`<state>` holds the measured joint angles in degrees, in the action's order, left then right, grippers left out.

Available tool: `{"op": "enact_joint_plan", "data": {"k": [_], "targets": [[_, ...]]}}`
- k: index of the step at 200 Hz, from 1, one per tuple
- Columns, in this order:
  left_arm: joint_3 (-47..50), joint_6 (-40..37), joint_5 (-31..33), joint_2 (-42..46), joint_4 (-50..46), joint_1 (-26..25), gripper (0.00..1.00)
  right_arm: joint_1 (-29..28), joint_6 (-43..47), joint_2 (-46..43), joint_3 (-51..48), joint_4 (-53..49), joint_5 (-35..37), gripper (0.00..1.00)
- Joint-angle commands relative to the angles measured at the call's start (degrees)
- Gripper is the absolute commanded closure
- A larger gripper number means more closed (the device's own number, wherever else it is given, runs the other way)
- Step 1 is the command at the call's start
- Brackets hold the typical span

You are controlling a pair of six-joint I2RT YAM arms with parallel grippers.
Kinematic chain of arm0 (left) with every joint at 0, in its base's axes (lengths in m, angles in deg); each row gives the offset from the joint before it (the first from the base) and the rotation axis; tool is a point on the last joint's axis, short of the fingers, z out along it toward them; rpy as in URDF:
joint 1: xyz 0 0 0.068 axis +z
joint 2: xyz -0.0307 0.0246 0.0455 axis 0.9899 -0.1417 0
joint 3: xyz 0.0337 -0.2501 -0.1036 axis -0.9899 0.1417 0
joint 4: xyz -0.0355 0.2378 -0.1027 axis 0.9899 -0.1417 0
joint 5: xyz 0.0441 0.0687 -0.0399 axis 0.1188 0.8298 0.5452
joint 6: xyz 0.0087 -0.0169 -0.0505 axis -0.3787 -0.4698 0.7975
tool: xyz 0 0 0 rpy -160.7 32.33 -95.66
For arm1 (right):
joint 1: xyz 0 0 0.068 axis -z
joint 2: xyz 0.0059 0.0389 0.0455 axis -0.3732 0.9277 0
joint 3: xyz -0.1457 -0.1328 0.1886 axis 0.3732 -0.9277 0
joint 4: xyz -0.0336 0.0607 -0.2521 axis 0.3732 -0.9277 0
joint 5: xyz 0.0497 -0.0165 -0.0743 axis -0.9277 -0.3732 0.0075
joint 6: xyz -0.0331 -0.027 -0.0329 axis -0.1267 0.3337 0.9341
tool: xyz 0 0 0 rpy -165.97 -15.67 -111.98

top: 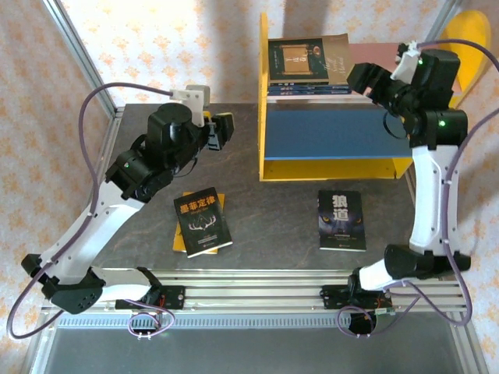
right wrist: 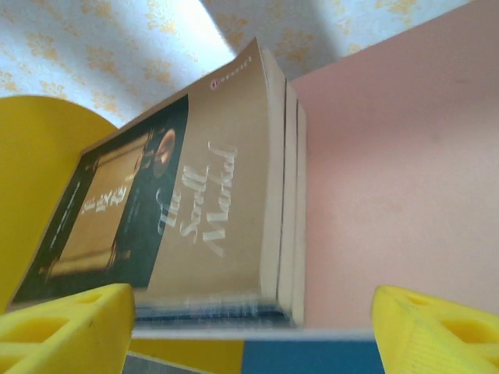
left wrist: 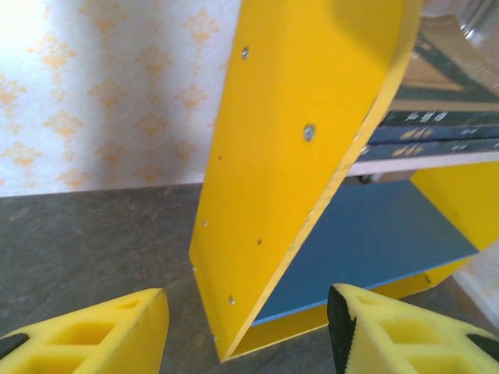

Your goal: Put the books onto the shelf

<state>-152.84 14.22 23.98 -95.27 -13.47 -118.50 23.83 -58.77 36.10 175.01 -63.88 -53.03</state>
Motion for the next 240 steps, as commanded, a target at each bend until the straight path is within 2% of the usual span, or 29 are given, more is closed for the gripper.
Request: {"op": "enact_joint_plan", "data": {"k": [1, 21, 48, 65, 102, 128, 149, 190, 240], "targets": [[4.7, 1.8, 4.7, 2.7, -4.9, 0.5, 0.44, -0.1, 2.2, -8.3, -7.1, -0.2, 4.7, 0.22], [13.4, 5.9, 6.1, 5.6, -4.6, 0.5, 0.44, -0.5, 0.8, -17.6, -19.6, 2.7, 9.5, 0.22], [22.1, 10.7, 10.6, 7.4, -8.1, 0.5, 0.45, -3.3, -3.5, -26.5, -35.5, 5.8, 9.3, 0.24], [28.0, 13.8, 12.7, 8.9, -10.0, 0.5, 0.45, -7.2, -6.5, -30.2, -45.7, 8.1, 9.7, 0.26], [39.2, 21.0, 10.8, 10.4, -10.9, 3.0, 0.44, -19.7, -11.9, -31.4, -62.9, 14.1, 15.8, 0.27], [45.5, 22.9, 5.7, 10.3, -7.8, 6.6, 0.44, -24.1, -15.4, -27.8, -72.3, 22.9, 15.3, 0.27], [49.1, 24.2, 2.7, 10.6, -5.4, 8.3, 0.44, -27.3, -16.5, -22.0, -74.4, 26.9, 15.9, 0.27], [52.8, 25.0, 0.6, 10.2, -4.2, 9.7, 0.43, -31.4, -16.1, -9.1, -70.6, 32.2, 14.8, 0.28], [56.3, 25.3, -1.8, 8.5, -2.0, 10.4, 0.43, -33.1, -16.1, 0.3, -65.6, 36.3, 13.0, 0.3]]}}
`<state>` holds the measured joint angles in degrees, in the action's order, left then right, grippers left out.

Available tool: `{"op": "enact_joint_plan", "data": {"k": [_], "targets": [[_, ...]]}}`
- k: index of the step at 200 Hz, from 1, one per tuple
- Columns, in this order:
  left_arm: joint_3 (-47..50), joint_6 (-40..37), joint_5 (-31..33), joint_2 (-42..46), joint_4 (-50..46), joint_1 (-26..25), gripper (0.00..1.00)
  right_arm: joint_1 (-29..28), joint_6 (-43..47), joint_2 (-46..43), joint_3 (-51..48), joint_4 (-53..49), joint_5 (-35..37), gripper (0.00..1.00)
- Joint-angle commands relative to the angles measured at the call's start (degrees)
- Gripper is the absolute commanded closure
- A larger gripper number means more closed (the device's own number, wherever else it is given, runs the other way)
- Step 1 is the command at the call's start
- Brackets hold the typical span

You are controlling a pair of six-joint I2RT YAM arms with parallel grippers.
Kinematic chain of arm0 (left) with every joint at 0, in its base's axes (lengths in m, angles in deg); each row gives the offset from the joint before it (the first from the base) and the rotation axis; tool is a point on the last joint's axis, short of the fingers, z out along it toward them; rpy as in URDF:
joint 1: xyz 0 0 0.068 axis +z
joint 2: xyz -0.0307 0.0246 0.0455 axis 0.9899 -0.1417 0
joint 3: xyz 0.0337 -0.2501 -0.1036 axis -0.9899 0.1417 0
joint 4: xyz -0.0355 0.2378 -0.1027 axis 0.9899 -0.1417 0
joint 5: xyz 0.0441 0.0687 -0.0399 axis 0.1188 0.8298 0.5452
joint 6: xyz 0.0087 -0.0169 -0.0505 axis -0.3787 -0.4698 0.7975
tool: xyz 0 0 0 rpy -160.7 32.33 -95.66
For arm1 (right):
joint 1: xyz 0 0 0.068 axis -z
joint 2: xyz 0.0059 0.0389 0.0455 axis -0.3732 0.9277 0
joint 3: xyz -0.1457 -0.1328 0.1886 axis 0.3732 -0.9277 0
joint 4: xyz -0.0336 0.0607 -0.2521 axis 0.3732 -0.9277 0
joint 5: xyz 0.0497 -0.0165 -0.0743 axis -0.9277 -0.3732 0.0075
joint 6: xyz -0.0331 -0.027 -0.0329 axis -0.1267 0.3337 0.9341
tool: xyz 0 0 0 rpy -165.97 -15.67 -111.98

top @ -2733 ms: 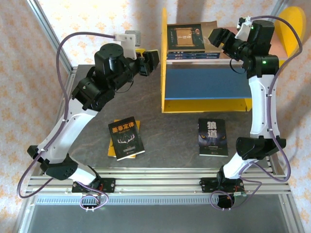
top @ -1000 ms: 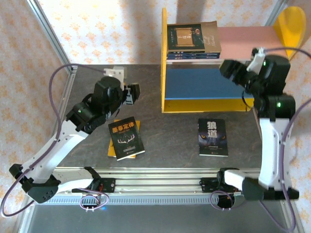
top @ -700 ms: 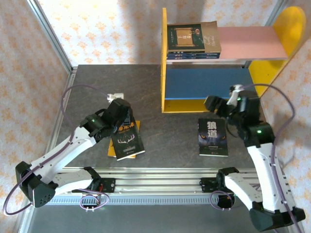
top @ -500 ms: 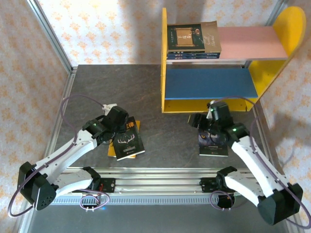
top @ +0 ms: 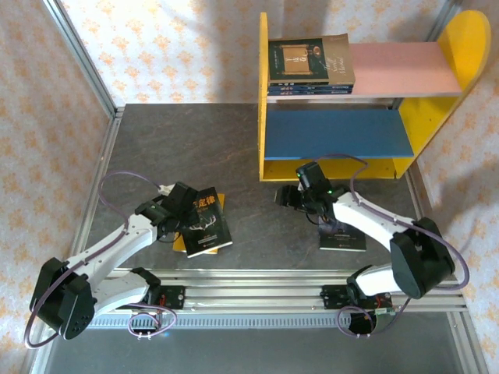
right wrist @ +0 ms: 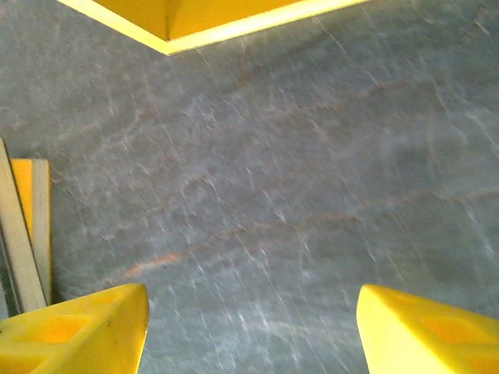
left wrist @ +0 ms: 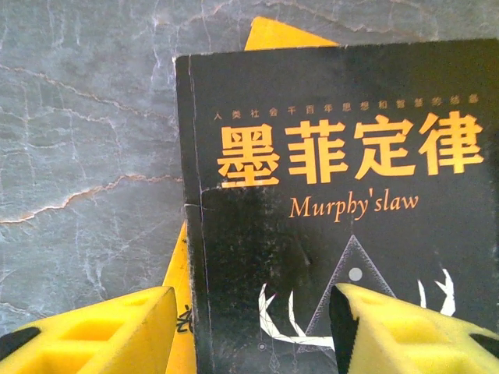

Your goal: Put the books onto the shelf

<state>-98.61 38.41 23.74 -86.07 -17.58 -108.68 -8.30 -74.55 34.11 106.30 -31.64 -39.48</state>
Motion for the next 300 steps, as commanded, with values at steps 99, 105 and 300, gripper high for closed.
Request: {"op": "enact_joint_plan", "data": {"k": [99, 105, 300], "targets": [[3.4, -1.0, -6.8, -8.2, 7.8, 0.8, 0.44, -11.3, -1.6, 15.5, 10.0, 6.3, -1.5, 0.3], [3.3, -1.3, -7.1, -8.7, 8.0, 0.8, 0.44, -11.8, -1.6, 16.5, 10.6, 6.2, -1.7, 0.3], [-2.1, -5.2, -13.4, -18.7, 17.4, -0.3, 0.52, -13.5, -5.8, 26.1, 13.9, 13.1, -8.7, 0.31]]}}
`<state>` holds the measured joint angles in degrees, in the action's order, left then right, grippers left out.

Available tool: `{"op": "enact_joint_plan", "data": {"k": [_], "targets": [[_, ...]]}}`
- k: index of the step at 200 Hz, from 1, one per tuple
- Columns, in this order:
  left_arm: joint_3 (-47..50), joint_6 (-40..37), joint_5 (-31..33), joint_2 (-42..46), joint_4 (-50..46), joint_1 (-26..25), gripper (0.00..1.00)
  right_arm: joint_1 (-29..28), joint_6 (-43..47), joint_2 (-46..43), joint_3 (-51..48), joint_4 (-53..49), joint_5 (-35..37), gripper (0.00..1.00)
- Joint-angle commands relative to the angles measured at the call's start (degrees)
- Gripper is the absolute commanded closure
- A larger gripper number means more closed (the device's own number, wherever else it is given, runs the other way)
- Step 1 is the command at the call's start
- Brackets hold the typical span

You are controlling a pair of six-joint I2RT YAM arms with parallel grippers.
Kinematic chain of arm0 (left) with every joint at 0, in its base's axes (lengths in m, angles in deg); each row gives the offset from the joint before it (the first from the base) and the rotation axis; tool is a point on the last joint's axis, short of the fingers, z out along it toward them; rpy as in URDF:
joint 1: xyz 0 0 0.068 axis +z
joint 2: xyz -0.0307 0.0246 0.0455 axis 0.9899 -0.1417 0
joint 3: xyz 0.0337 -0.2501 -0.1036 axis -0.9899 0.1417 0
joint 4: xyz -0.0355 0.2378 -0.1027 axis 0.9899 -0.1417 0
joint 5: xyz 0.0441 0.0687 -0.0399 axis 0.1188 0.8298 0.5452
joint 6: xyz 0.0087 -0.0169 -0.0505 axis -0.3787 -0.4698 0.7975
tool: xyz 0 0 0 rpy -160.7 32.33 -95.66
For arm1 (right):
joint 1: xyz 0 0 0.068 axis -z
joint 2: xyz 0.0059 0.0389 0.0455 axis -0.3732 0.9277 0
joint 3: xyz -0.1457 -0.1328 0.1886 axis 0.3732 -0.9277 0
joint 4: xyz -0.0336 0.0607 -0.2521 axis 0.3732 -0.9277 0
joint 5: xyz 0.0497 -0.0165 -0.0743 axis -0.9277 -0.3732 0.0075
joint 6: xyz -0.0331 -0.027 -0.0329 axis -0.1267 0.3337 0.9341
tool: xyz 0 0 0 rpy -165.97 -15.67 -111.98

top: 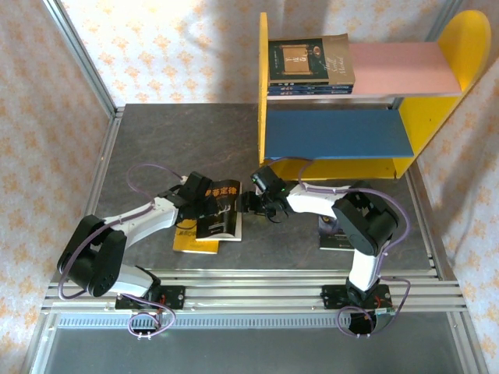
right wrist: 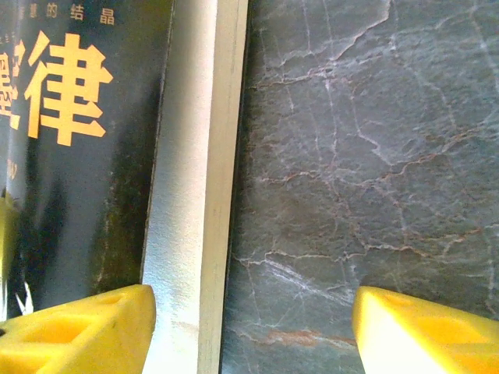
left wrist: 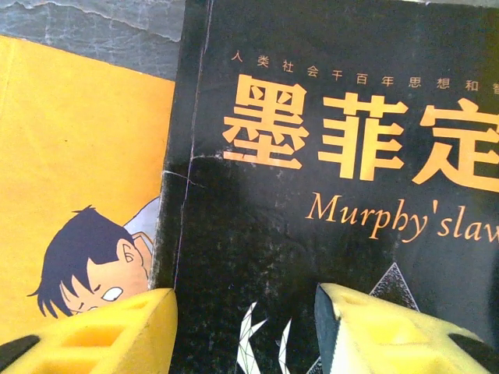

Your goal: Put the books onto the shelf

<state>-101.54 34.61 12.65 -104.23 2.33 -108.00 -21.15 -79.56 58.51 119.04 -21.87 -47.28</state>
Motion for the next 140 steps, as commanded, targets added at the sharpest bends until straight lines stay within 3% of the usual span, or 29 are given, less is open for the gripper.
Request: {"op": "enact_joint_plan", "data": {"k": [1, 65, 140], "targets": [[0.9, -1.4, -2.2, -0.5, -2.6, -1.0, 0.52, -0.6, -0.8, 1.6, 1.2, 3.3, -0.9, 0.31], [0.9, -2.6, 3.6, 5.3, -9.1, -0.7, 0.51, 0.3, 3.0, -4.2, 1.5, -6.1, 5.9, 0.3], [-0.9, -3.4, 5.3, 7.9, -11.0, 0.7, 0.5, -1.7, 0.8, -4.0, 2.7, -3.2, 3.5, 0.3]]}}
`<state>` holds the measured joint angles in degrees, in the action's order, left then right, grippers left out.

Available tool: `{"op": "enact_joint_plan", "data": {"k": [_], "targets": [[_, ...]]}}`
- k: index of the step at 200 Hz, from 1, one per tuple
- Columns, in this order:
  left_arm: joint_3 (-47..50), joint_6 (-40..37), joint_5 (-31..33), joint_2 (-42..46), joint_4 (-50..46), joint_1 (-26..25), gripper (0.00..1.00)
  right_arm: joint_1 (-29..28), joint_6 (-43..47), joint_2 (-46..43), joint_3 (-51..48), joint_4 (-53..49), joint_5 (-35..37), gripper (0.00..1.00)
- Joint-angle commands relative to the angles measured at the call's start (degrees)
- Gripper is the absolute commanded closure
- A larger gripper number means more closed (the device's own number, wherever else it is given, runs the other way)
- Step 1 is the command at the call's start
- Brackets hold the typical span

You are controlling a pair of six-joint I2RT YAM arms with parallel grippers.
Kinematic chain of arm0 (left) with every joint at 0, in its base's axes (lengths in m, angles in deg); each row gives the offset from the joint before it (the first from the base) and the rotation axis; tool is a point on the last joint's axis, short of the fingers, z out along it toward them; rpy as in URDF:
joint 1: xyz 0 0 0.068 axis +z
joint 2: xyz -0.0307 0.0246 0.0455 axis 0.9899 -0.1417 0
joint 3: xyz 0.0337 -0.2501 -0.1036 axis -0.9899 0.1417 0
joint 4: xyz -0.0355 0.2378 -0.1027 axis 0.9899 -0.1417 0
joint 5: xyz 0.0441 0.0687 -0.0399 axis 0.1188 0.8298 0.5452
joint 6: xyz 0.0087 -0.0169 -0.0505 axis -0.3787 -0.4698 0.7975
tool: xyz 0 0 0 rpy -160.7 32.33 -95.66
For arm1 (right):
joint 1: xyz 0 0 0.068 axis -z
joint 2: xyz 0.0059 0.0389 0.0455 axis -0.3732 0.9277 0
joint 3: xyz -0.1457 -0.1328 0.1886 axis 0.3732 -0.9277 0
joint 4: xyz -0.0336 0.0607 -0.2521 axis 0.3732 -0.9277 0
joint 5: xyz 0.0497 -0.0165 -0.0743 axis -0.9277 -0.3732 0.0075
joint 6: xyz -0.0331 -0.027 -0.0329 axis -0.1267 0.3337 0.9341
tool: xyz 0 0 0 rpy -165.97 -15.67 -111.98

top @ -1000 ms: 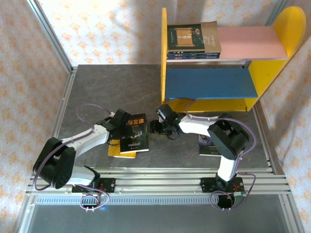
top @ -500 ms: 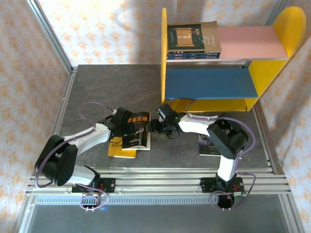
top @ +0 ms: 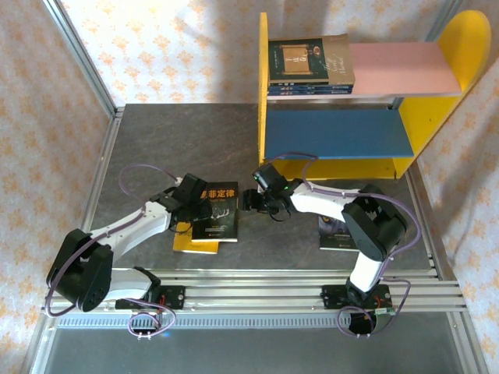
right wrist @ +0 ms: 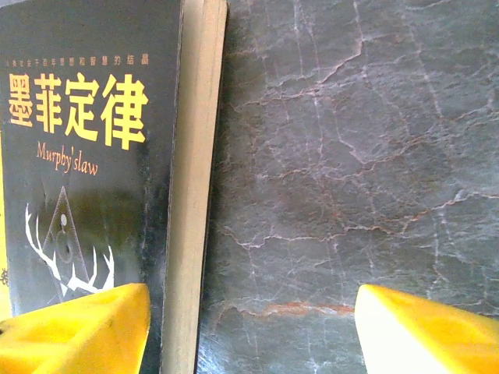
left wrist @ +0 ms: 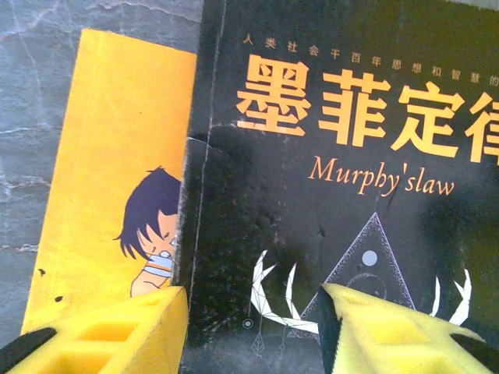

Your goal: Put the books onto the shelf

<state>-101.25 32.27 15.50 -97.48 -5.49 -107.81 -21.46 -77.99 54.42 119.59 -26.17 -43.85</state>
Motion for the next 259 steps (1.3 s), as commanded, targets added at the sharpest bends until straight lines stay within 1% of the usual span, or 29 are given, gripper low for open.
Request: {"op": "enact_joint_plan", "data": {"k": [1, 35, 76, 103, 173, 204, 213, 240, 259], "targets": [[-1.2, -1.1, 2.5, 1.1, -3.2, 0.5, 0.5, -1.4, -0.8, 0.2, 2.2, 1.2, 0.0, 0.3], [-0.1, -1.1, 3.5, 2.4, -3.4, 1.1, 0.5, -2.1, -2.2, 1.8, 3.2, 3.7, -2.0, 0.27], [-0.2, -0.1, 4.7, 3.2, -3.5, 1.8, 0.5, -3.6, -2.1, 5.0, 5.9, 2.8, -2.5, 0.26], [1.7, 0.5, 6.3, 5.2, -3.5, 1.8, 0.5, -5.3, -1.5, 7.3, 7.7, 1.6, -1.0, 0.25], [5.7, 2.2, 5.1, 7.7, -3.0, 2.0, 0.49, -8.2, -2.4, 13.2, 11.1, 1.5, -1.1, 0.26], [7.3, 2.6, 4.8, 7.7, -2.0, 2.1, 0.49, -8.2, -2.1, 14.6, 10.9, 1.5, -1.4, 0.34], [7.4, 2.6, 4.6, 7.4, -1.9, 2.1, 0.48, -8.2, -1.8, 14.7, 11.0, 1.3, -1.4, 0.38], [7.5, 1.9, 4.2, 5.7, -1.6, 2.4, 0.47, -8.2, -0.7, 14.8, 10.9, 0.1, -0.9, 0.57], [7.6, 1.3, 3.1, 4.1, -0.7, 2.8, 0.46, -8.2, -0.2, 15.0, 10.5, 0.2, -0.6, 0.63]]}}
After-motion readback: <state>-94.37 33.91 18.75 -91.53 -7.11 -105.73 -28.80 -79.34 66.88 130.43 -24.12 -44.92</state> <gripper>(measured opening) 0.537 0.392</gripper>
